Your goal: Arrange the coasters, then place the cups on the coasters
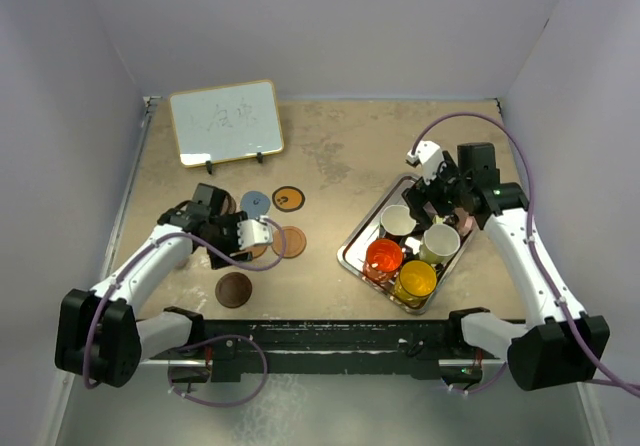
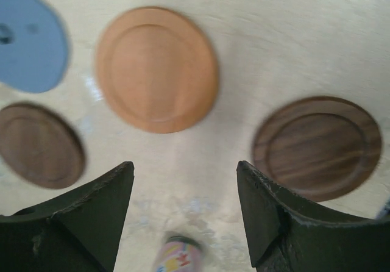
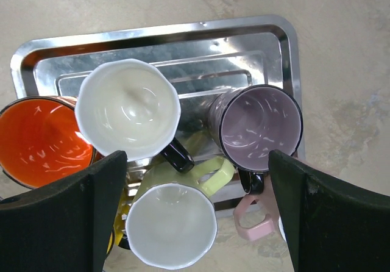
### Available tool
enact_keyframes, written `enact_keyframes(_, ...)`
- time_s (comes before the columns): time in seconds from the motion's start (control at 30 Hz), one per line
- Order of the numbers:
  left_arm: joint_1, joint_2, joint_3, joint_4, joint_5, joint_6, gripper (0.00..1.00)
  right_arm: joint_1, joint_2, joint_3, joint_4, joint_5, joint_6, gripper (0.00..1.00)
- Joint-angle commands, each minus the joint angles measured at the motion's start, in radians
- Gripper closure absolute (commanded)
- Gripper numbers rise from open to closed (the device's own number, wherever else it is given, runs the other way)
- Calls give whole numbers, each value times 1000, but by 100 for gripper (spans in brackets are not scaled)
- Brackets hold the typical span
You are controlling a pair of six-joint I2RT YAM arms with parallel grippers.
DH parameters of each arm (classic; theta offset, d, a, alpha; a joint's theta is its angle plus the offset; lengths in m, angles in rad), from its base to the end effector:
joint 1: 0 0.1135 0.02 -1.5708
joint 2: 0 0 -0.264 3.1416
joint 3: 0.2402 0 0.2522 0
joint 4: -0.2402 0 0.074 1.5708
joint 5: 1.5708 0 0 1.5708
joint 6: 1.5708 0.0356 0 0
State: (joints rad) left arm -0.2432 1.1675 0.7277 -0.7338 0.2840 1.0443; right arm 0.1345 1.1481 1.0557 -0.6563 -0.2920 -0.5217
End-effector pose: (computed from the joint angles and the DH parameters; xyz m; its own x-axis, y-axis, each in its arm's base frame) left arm 0.1970 -0.0592 0.2066 -0.1589 0.8945 -0.4178 0.9428 0.2631 0.2046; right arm 0.2368 0.0424 0.3178 -0.4167 -0.5380 -0.7328 -0.6287 0.7528 -0.1952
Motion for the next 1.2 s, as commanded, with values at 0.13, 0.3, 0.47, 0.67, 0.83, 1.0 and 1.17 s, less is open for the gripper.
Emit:
enact_keyframes(0.13,-84,-4,-84,-49,16,35,34,-6,-101,55,-6,-106,21,0)
enact_keyframes(0.3,-97,39,-118,-8,1,31,34,-9,-114,52,-4,-112,24,0)
enact_keyframes(0.47,-99,87,-133,32,-35,27,34,-9,-115,52,-2,-111,23,0)
enact_keyframes(0.67,-95,100,-130,40,-201,49,35,-9,-96,53,-11,-110,21,0)
enact_keyframes(0.83,14,106,-107,61,-280,137,37,-10,-87,51,-12,-97,16,0)
enact_keyframes(1.0,114,165,-42,110,-270,152,37,-9,-79,47,-8,-83,14,0)
enact_keyframes(1.17,136,211,-17,210,-287,137,37,-10,-77,46,-7,-76,13,0)
